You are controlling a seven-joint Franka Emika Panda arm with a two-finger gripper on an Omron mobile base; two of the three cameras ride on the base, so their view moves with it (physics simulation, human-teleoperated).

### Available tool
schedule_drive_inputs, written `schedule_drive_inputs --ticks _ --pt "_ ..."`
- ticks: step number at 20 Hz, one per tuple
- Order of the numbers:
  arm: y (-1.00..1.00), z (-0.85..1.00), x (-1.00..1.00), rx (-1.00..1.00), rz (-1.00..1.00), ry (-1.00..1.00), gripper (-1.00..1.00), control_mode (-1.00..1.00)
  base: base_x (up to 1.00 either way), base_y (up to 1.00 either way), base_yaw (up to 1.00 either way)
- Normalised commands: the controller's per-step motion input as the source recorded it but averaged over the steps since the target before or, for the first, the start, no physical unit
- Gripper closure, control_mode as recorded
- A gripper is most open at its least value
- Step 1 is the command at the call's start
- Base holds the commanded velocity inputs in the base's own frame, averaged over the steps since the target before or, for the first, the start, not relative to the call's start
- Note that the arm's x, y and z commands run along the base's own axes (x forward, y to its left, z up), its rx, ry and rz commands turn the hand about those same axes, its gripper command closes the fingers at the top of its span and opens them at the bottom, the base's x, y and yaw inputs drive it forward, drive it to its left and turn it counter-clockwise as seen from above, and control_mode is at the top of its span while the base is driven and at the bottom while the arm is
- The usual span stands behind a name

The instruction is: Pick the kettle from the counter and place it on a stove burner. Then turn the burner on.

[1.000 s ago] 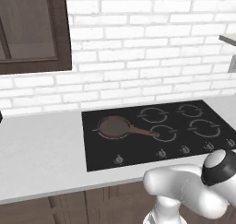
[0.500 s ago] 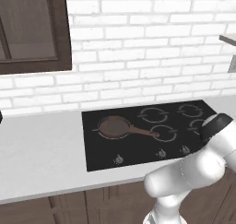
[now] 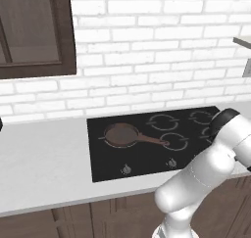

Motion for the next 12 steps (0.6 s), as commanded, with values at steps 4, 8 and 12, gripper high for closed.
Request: schedule_drive_inputs --ticks 4,8,12 --pt "-0.63 -0.15 0.12 0.0 -0.08 0.06 -1.0 -1.0 0.0 0.0 0.0" --pt "-0.52 -0.13 0.13 0.0 -0.11 0.05 -1.0 -1.0 0.0 0.0 0.0" --pt "-0.3 0.1 0.14 0.08 -0.01 0.02 -1.0 -1.0 0.0 0.0 0.0"
